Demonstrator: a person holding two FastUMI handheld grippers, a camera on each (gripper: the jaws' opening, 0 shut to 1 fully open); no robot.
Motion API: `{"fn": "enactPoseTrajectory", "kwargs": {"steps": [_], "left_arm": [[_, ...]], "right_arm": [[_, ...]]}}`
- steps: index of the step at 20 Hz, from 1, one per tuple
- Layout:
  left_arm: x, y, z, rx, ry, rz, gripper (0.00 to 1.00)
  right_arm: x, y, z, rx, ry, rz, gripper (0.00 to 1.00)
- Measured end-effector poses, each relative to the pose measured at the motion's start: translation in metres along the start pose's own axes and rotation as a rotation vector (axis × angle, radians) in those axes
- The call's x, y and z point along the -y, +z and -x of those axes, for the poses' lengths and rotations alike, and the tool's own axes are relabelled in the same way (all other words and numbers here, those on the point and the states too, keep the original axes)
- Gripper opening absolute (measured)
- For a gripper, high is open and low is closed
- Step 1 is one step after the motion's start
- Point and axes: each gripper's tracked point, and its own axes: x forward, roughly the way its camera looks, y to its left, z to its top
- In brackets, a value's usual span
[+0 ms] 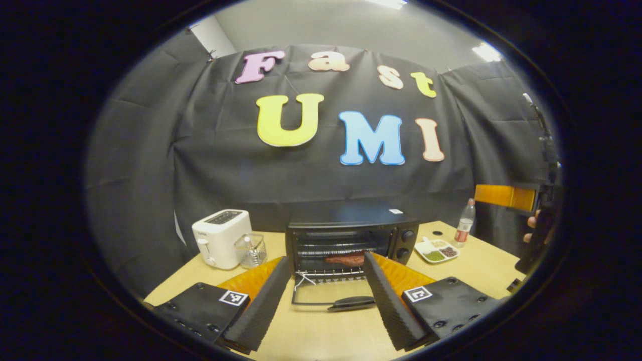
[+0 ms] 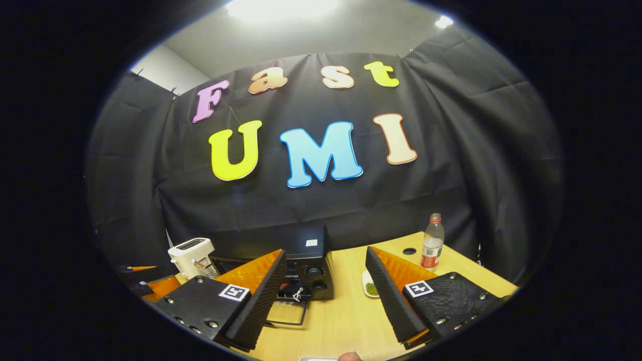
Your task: Open the electric oven with the left hand, put the food in, and close the electric oven.
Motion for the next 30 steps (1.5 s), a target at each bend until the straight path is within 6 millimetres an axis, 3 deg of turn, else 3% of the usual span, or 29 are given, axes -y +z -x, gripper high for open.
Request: {"fn": "enactPoseTrajectory", "kwargs": {"steps": [5,10,16,22,23,24,28,30], "left_arm": [[0.021,-0.051,-0.019,-0.144,-0.046,-0.011,0.97],[0.045,-0.111,-0.039,-0.316,-0.087,0.057,1.00],[0.054,-0.178,-0.064,-0.536,-0.104,0.096,0.98],[0.058,-0.203,-0.086,-0.603,-0.112,0.045,0.98],[0.058,-0.209,-0.088,-0.617,-0.108,0.043,0.92],[0.058,-0.214,-0.091,-0.631,-0.102,0.045,0.98],[0.057,-0.220,-0.098,-0.641,-0.071,0.024,0.96],[0.057,-0.220,-0.098,-0.627,-0.071,0.004,1.00]], "right_arm": [[0.005,0.022,0.030,0.059,-0.025,0.115,0.97],[0.024,0.013,0.049,0.038,-0.085,0.131,0.97],[0.061,0.007,0.071,0.002,-0.201,0.116,0.97],[0.088,0.005,0.091,-0.015,-0.298,0.116,0.97],[0.091,0.004,0.093,-0.018,-0.309,0.113,0.97],[0.092,0.004,0.095,-0.017,-0.316,0.114,0.97],[0.098,0.002,0.099,-0.030,-0.334,0.132,0.97],[0.098,0.001,0.097,-0.034,-0.331,0.128,0.97]]}}
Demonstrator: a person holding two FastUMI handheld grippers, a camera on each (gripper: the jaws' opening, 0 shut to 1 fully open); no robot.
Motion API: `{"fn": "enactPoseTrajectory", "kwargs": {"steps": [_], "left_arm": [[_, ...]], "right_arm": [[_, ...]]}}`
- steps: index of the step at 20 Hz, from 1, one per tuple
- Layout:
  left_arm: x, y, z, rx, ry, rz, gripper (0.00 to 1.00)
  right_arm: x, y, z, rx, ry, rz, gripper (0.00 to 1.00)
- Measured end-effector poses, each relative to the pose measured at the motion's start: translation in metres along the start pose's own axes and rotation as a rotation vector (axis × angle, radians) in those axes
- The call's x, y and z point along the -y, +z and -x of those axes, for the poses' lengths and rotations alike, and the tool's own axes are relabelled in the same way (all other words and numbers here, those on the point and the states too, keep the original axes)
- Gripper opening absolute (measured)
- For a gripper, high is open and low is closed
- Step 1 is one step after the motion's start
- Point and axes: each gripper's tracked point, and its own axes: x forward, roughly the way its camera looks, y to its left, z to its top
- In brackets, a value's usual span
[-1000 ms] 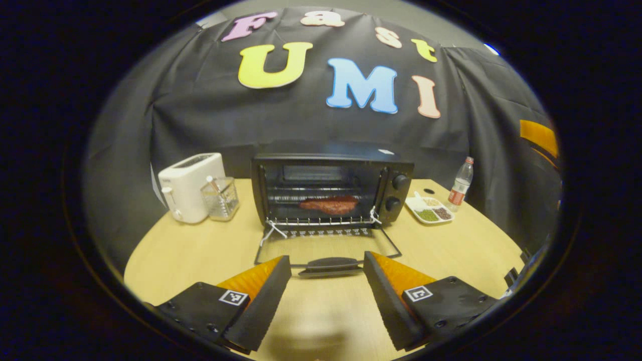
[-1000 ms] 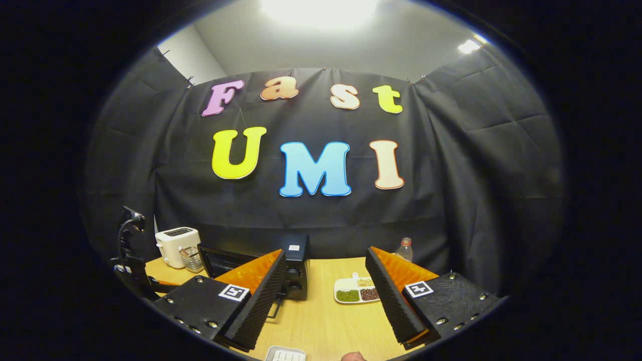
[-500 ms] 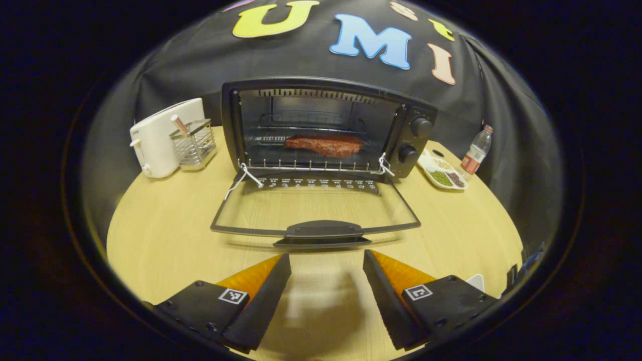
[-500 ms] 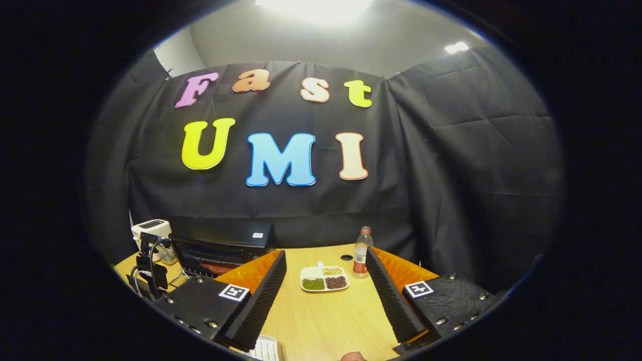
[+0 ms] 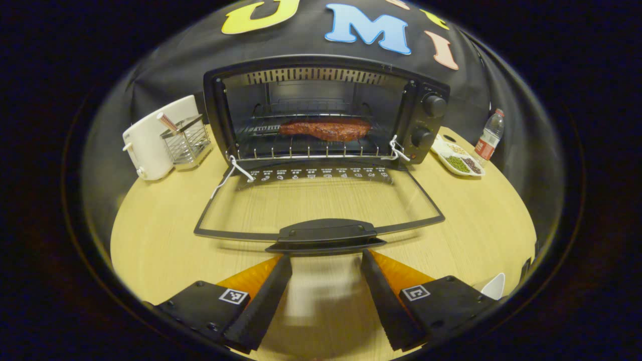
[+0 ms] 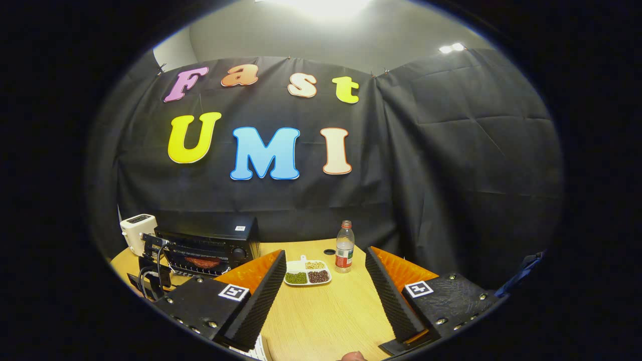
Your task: Open the electric oven with the left hand, put the food in, and close the electric oven.
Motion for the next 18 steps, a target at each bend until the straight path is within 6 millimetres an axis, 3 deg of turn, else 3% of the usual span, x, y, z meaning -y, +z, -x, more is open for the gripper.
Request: {"fn": "enactPoseTrajectory", "kwargs": {"steps": [2,4,5,6,10,11,12,14,15,18], "left_arm": [[0.000,0.002,0.000,0.005,0.006,0.002,0.95],[0.000,0.003,0.002,-0.002,0.007,0.023,1.00],[0.000,0.004,0.004,0.005,0.008,0.023,0.95],[0.001,0.006,0.007,0.016,0.010,0.019,1.00],[0.002,0.016,0.020,0.048,0.015,0.026,0.95],[0.002,0.019,0.023,0.052,0.014,0.035,1.00],[0.002,0.023,0.026,0.061,0.013,0.040,0.95],[0.003,0.032,0.031,0.072,0.009,0.039,1.00],[0.003,0.038,0.032,0.079,0.009,0.037,0.95],[0.002,0.051,0.041,0.097,0.009,0.039,1.00]], "right_arm": [[-0.003,0.000,-0.001,-0.003,0.012,0.000,0.97],[-0.005,0.003,-0.002,0.005,0.024,0.011,0.97],[-0.007,0.005,-0.003,0.010,0.030,0.017,0.97],[-0.007,0.006,-0.003,0.014,0.035,0.021,0.97],[-0.010,0.006,-0.005,0.013,0.056,0.020,0.97],[-0.011,0.005,-0.006,0.009,0.060,0.020,0.97],[-0.012,0.005,-0.004,0.007,0.065,0.020,0.97],[-0.013,0.005,-0.004,0.009,0.072,0.023,0.97],[-0.015,0.005,-0.005,0.009,0.076,0.025,0.97],[-0.018,0.001,-0.009,-0.003,0.083,0.036,0.97]]}}
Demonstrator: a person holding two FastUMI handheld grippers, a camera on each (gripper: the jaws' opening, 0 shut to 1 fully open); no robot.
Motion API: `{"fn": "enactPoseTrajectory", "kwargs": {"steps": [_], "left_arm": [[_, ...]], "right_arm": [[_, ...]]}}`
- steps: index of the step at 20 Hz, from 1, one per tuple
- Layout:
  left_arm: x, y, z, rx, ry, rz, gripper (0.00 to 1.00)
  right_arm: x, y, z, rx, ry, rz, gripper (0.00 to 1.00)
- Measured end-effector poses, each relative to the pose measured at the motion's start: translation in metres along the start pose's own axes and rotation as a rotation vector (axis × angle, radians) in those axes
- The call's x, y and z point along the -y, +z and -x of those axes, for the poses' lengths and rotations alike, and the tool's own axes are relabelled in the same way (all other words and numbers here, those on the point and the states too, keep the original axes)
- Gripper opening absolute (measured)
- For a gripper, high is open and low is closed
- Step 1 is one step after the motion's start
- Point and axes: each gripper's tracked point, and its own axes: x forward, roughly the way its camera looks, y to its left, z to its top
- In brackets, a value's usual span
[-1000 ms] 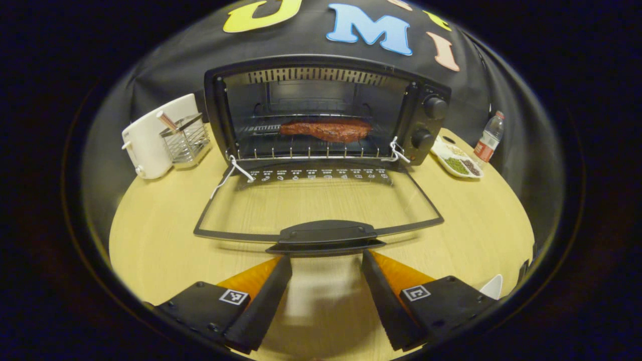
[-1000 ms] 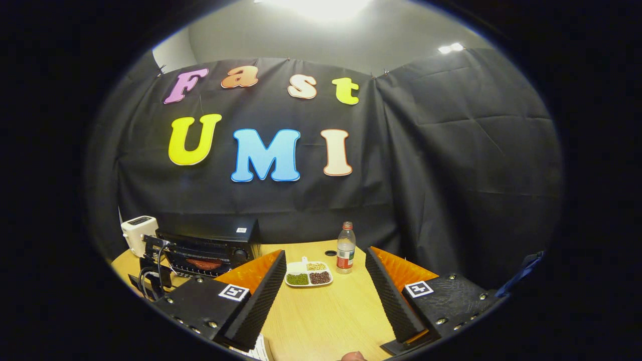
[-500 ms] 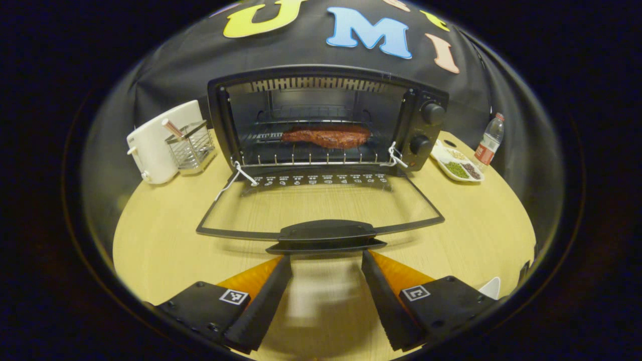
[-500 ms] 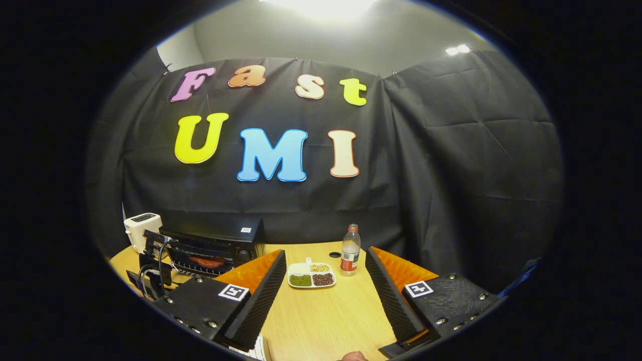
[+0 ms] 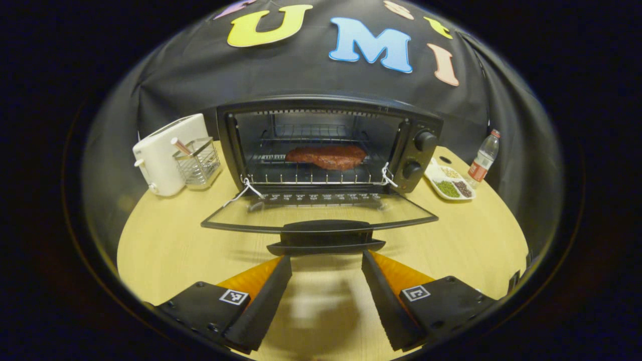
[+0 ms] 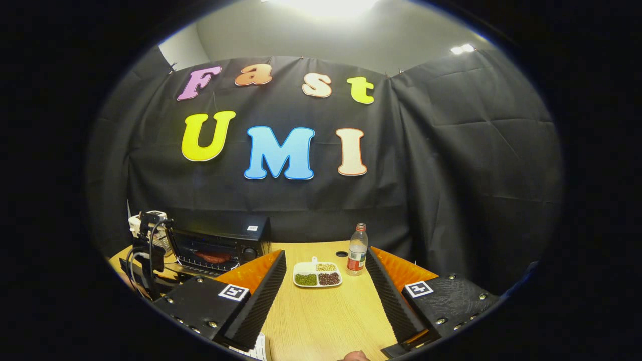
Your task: Open the electric oven with the left hand, put the food in, and close the electric oven.
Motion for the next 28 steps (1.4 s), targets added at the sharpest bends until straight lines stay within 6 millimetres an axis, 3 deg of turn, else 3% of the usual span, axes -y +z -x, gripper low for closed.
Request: {"fn": "enactPoseTrajectory", "kwargs": {"steps": [2,8,9,11,12,17,18,19,20,22,25,28], "left_arm": [[0.001,0.009,0.003,0.016,-0.001,0.003,0.95],[0.001,0.048,0.013,0.092,0.004,-0.052,0.95],[0.001,0.056,0.013,0.114,0.007,-0.071,1.00],[0.000,0.074,0.012,0.151,0.014,-0.096,1.00],[0.000,0.085,0.010,0.171,0.015,-0.101,0.95],[0.000,0.142,0.008,0.294,-0.003,-0.110,1.00],[0.001,0.154,0.017,0.333,-0.007,-0.118,0.95],[0.003,0.166,0.028,0.377,-0.010,-0.128,1.00],[0.007,0.176,0.042,0.424,-0.017,-0.137,0.95],[0.017,0.192,0.073,0.512,-0.031,-0.145,0.98],[0.028,0.199,0.118,0.584,-0.027,-0.121,1.00],[0.032,0.199,0.166,0.641,0.011,-0.065,0.90]], "right_arm": [[-0.002,-0.003,-0.001,-0.009,0.004,-0.004,0.97],[-0.005,-0.006,-0.008,-0.015,0.000,0.003,0.97],[-0.006,-0.006,-0.009,-0.016,-0.001,0.005,0.97],[-0.007,-0.007,-0.012,-0.020,-0.004,0.004,0.97],[-0.007,-0.009,-0.013,-0.021,-0.008,0.004,0.97],[-0.012,-0.005,-0.017,-0.016,-0.016,0.001,0.97],[-0.012,-0.003,-0.018,-0.011,-0.013,-0.001,0.97],[-0.014,0.001,-0.019,-0.004,-0.009,-0.006,0.97],[-0.014,0.003,-0.019,0.002,-0.005,-0.015,0.97],[-0.014,0.011,-0.021,0.015,0.016,-0.043,0.97],[-0.012,0.022,-0.020,0.036,0.059,-0.069,0.97],[-0.005,0.033,-0.012,0.055,0.112,-0.046,0.97]]}}
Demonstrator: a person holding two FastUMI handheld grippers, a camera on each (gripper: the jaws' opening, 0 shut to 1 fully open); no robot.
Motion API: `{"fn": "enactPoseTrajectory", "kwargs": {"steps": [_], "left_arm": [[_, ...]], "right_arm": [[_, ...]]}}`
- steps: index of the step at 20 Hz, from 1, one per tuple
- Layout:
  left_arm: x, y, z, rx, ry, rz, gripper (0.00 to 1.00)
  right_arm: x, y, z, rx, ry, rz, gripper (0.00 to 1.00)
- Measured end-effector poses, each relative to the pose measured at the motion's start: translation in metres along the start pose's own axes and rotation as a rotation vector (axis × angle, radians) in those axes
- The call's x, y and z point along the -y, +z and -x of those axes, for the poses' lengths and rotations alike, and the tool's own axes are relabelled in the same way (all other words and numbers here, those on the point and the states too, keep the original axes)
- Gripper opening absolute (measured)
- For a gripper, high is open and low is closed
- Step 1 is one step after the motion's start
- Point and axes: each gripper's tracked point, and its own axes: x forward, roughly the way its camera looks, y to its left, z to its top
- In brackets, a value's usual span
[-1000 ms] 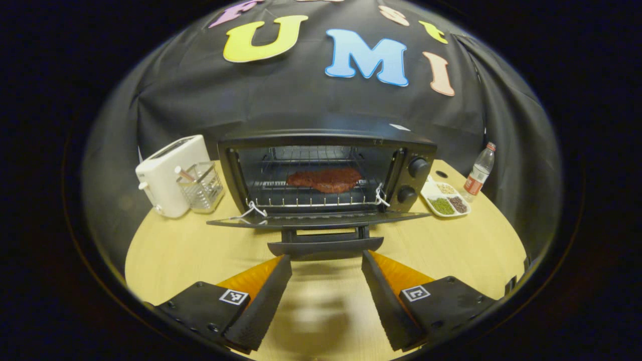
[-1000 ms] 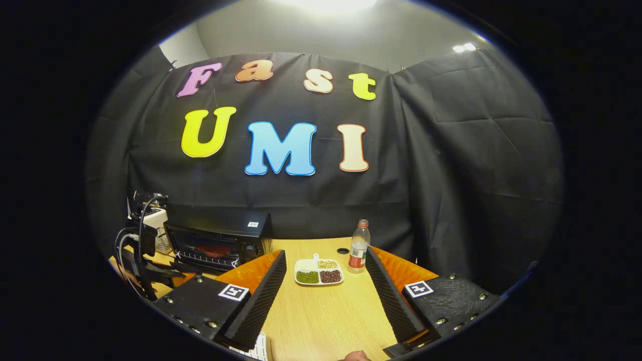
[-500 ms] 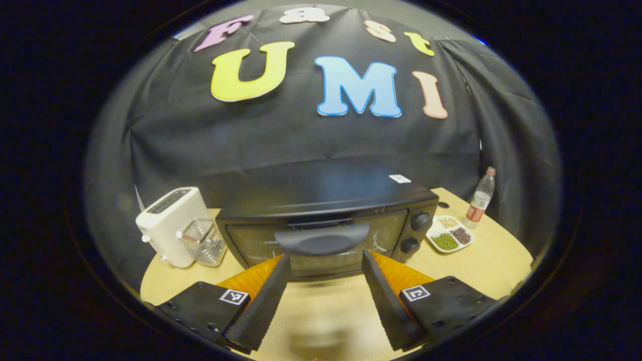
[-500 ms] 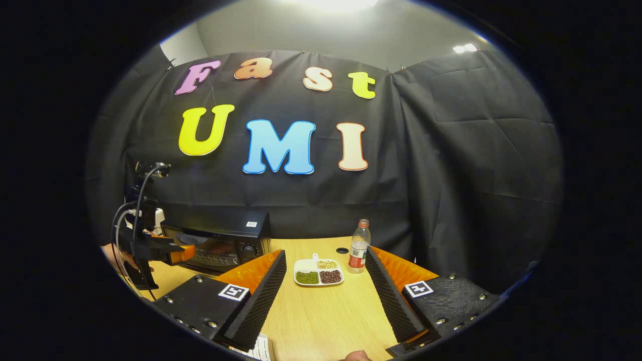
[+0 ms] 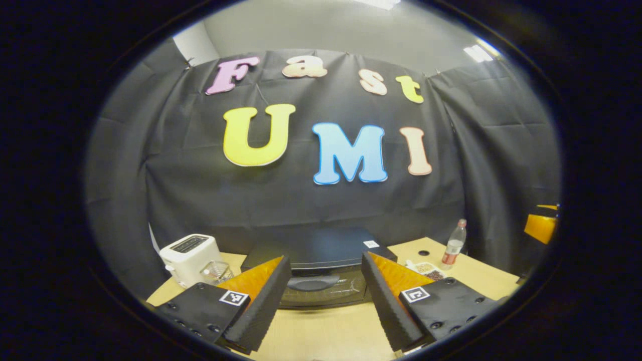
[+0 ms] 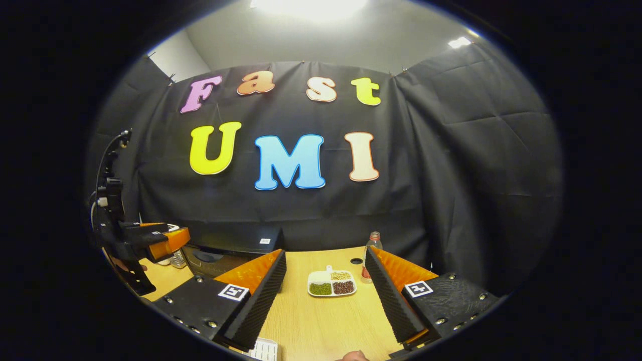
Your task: Open the electric oven with the left hand, put the food in, and close the electric oven.
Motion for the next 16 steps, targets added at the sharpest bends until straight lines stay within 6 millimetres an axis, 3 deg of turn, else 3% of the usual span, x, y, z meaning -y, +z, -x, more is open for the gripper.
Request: {"fn": "enactPoseTrajectory", "kwargs": {"steps": [2,3,5,7,9,11,15,16], "left_arm": [[-0.003,0.015,0.030,0.032,0.058,0.025,0.99],[-0.003,0.023,0.046,0.056,0.080,0.034,0.99],[-0.004,0.037,0.079,0.105,0.114,0.030,0.90],[-0.006,0.037,0.111,0.110,0.154,0.013,0.99],[-0.008,0.038,0.140,0.107,0.197,-0.003,0.95],[-0.011,0.041,0.162,0.110,0.242,-0.009,0.99],[-0.024,0.044,0.200,0.111,0.288,-0.028,0.99],[-0.029,0.046,0.207,0.117,0.301,-0.023,0.95]], "right_arm": [[0.007,0.009,0.006,0.018,0.038,0.005,0.97],[0.010,0.012,0.010,0.018,0.057,0.001,0.97],[0.019,0.014,0.015,0.014,0.080,0.009,0.97],[0.028,0.021,0.022,0.025,0.102,0.024,0.97],[0.035,0.031,0.031,0.055,0.131,0.033,0.97],[0.041,0.041,0.041,0.084,0.150,0.051,0.98],[0.038,0.050,0.054,0.102,0.179,0.062,0.98],[0.035,0.052,0.055,0.115,0.185,0.060,0.98]]}}
